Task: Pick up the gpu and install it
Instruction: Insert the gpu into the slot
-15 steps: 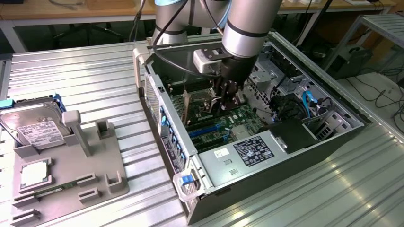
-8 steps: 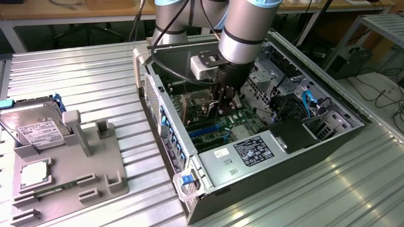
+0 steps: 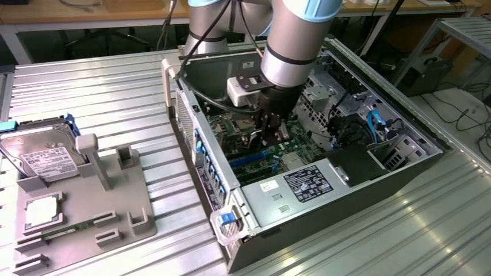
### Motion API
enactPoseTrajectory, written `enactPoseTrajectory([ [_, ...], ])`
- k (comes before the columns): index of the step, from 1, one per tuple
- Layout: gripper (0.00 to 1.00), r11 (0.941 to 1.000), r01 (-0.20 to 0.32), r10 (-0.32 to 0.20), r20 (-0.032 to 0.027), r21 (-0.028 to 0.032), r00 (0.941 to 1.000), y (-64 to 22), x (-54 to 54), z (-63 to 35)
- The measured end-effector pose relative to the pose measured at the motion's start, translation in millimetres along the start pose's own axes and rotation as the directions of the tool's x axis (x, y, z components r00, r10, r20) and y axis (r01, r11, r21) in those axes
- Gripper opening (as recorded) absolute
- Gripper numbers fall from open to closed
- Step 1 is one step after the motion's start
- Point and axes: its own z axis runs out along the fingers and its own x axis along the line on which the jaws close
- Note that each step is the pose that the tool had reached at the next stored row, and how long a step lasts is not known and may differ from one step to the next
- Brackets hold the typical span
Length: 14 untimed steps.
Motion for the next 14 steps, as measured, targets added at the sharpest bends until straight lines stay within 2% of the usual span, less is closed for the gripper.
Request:
enactPoseTrajectory([
  [6, 0.28, 1.0, 0.0, 0.0, 0.0002, 0.0001, 1.0, 3.4, 4.2, 3.7],
  [14, 0.28, 1.0, 0.0, 0.0, 0.0001, 0.0, 1.0, 8.6, 4.4, 6.1],
])
